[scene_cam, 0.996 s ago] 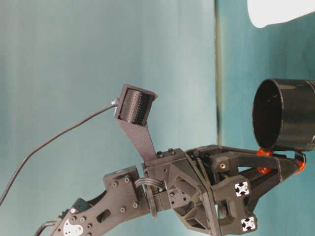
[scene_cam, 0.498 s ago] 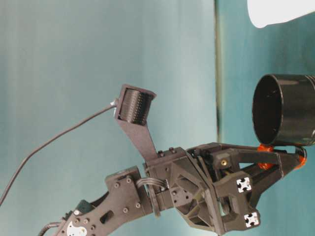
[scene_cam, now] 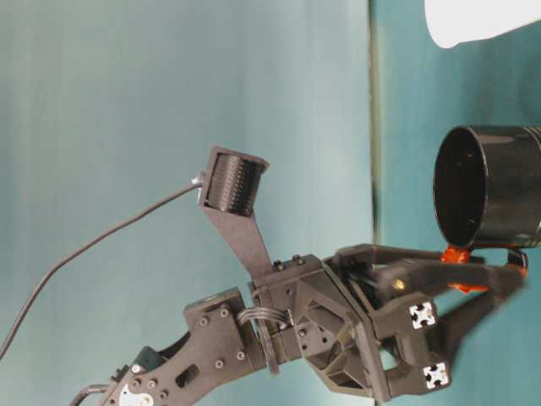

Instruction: Put the paper cup into the moved red handle cup holder.

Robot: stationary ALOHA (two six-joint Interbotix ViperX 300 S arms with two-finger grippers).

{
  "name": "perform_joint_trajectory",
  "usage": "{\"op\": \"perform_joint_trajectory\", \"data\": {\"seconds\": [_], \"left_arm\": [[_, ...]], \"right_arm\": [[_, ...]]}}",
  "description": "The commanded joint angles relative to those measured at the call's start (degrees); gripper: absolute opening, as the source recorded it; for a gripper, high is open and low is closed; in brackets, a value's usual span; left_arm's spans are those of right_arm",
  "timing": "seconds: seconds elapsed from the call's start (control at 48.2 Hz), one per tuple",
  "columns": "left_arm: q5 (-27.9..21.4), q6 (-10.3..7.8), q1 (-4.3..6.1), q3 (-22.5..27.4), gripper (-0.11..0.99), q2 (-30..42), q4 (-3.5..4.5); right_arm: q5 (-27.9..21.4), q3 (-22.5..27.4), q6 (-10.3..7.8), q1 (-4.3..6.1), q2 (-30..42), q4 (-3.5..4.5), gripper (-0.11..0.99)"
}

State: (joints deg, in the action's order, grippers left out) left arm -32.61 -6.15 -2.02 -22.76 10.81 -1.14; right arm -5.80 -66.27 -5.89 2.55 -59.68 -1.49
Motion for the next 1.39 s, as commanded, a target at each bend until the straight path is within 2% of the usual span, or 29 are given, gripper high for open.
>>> {"op": "perform_joint_trajectory", "data": {"seconds": [0.0, 0.062, 0.145, 0.228, 0.332, 0.498, 0.685, 0.768, 0.83, 0.892, 0.996, 1.059, 1.1, 1.37], "left_arm": [[0.9, -0.53, 0.09, -0.3, 0.84, -0.8, -0.09], [1.3, -0.53, 0.09, -0.6, 0.94, -1.1, -0.09], [1.5, -0.35, 0.09, -1.0, 0.9, -2.0, -0.09], [1.4, -0.35, 0.53, -1.1, 0.92, -3.7, -0.09], [1.4, -0.44, 1.32, -1.9, 0.92, -8.2, -0.09], [1.5, -0.53, 2.29, -5.2, 0.92, -16.5, -0.09], [1.5, -0.35, 3.08, -10.7, 0.92, -25.8, -0.09], [1.5, -0.18, 3.25, -13.1, 0.92, -28.7, -0.09], [1.5, -0.18, 3.34, -14.8, 0.92, -30.7, -0.09], [1.5, -0.18, 3.34, -16.3, 0.92, -32.6, -0.09], [1.5, 0.18, 3.34, -17.3, 0.92, -34.9, -0.09], [1.6, 0.26, 3.34, -17.9, 0.92, -35.9, -0.09], [1.5, 0.26, 3.25, -18.2, 0.92, -36.7, -0.09], [1.2, 0.26, 3.34, -19.3, 0.92, -38.1, -0.09]], "right_arm": [[0.3, 1.3, -0.44, 0.18, 0.4, 0.0, -0.11], [-0.4, 1.2, -0.44, 0.18, 0.4, 0.0, -0.11], [-2.2, 1.2, -0.53, 0.18, 0.4, 0.0, -0.11], [-4.6, 1.4, -1.14, 0.26, 0.4, -0.18, -0.11], [-7.9, 2.0, -3.52, 0.62, 0.4, -0.18, -0.11], [-15.0, 3.9, -7.73, 2.11, 0.4, -0.09, -0.1], [-17.4, 6.9, -9.4, 2.37, 0.4, -0.09, -0.05], [-19.3, 8.6, -9.76, 2.37, 0.9, -0.09, 0.04], [-20.9, 9.7, -9.93, 2.37, 1.8, -0.18, 0.15], [-23.2, 10.7, -10.37, 2.37, 3.1, -0.26, 0.31], [-26.7, 13.4, -12.39, 2.2, 7.0, -1.49, 0.61], [-28.9, 15.6, -13.97, 2.2, 10.3, -1.58, 0.79], [-29.9, 16.9, -14.33, 2.2, 12.4, -1.58, 0.88], [-32.4, 21.4, -14.41, 2.29, 24.9, -1.41, 0.87]]}}
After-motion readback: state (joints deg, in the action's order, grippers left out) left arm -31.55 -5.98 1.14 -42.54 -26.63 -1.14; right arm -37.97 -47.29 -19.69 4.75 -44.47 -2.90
